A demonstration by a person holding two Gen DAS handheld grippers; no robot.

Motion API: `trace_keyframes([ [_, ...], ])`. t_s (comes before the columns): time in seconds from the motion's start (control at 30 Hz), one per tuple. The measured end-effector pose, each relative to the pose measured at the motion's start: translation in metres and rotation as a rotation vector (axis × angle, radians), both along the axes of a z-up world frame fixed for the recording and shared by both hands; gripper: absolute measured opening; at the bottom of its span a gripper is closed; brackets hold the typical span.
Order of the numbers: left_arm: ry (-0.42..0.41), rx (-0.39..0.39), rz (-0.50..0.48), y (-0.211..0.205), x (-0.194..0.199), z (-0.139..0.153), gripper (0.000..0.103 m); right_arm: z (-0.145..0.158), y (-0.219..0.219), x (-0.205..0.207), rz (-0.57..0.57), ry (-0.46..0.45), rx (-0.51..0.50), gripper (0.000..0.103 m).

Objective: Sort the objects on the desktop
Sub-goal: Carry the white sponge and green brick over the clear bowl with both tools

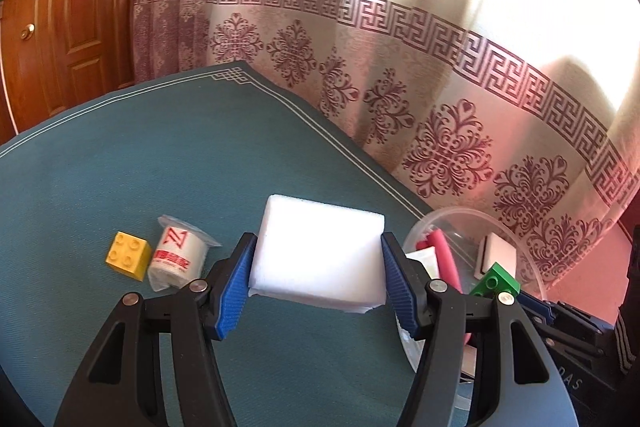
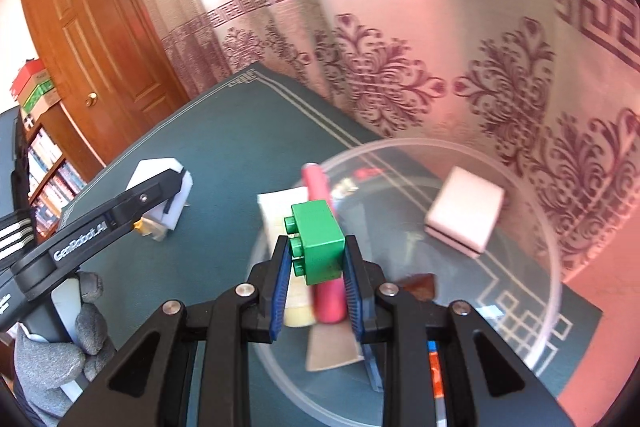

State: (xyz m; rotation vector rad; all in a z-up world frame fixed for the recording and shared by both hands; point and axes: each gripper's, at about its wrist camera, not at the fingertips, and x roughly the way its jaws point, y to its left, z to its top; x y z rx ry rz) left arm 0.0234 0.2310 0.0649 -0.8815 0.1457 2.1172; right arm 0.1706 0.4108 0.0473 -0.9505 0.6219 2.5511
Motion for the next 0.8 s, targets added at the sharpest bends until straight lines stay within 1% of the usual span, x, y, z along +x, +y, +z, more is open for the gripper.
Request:
trace_keyframes([
  [0.43, 0.008, -0.013, -0.088, 0.017, 0.028, -0.001, 0.064, -0.013, 0.026, 0.013, -0.075, -0.037, -0.031, 0.028],
  [0.8, -0.002, -0.026, -0.158, 0.029, 0.047, -0.004, 0.064, -0.015, 0.033, 0.018, -0.093, -0.039, -0.042, 0.029],
])
